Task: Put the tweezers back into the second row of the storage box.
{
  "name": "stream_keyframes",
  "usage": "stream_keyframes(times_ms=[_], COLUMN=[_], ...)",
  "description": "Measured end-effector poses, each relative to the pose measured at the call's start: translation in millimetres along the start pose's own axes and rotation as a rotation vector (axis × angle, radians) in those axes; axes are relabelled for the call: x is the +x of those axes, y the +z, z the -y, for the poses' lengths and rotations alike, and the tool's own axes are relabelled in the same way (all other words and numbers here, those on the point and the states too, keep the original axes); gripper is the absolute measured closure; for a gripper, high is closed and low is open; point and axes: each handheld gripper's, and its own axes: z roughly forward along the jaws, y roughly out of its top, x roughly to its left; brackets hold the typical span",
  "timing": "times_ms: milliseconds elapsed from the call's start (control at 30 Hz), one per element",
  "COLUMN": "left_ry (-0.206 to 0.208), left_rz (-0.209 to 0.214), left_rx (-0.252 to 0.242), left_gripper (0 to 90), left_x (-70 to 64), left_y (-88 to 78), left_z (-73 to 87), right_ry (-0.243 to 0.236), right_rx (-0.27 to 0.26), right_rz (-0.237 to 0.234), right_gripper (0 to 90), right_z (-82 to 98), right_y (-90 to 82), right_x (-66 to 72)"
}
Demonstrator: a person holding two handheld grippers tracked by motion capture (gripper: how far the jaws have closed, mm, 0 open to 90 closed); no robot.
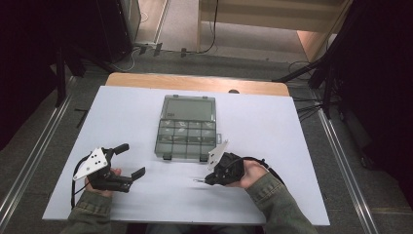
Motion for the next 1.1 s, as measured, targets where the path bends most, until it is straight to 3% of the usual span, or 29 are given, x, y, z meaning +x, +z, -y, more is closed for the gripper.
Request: stream_keyframes(times_ms=[567,833,1100], left_ry=[0.003,0.003,0.004], left_rz=[0.003,0.003,0.0], left_rx=[0.005,0.007,0.001], left_gripper=[0.0,0.0,0.0], left_x=[0.3,-0.8,-1.5], left_y=[0.5,0.1,-1.2], left_z=[0.2,0.3,0.2], right_ry=[0.016,0.071,0.087], right_rx=[-0.155,-0.218,-0.254], right_rz=[0.068,0.134,0.191], right_gripper=[85.9,85.8,85.8], right_z=[-3.2,-0.1,-4.1], right_y=[-12.8,-22.4,-26.7], right_x=[-1.5,-9.3,-15.5])
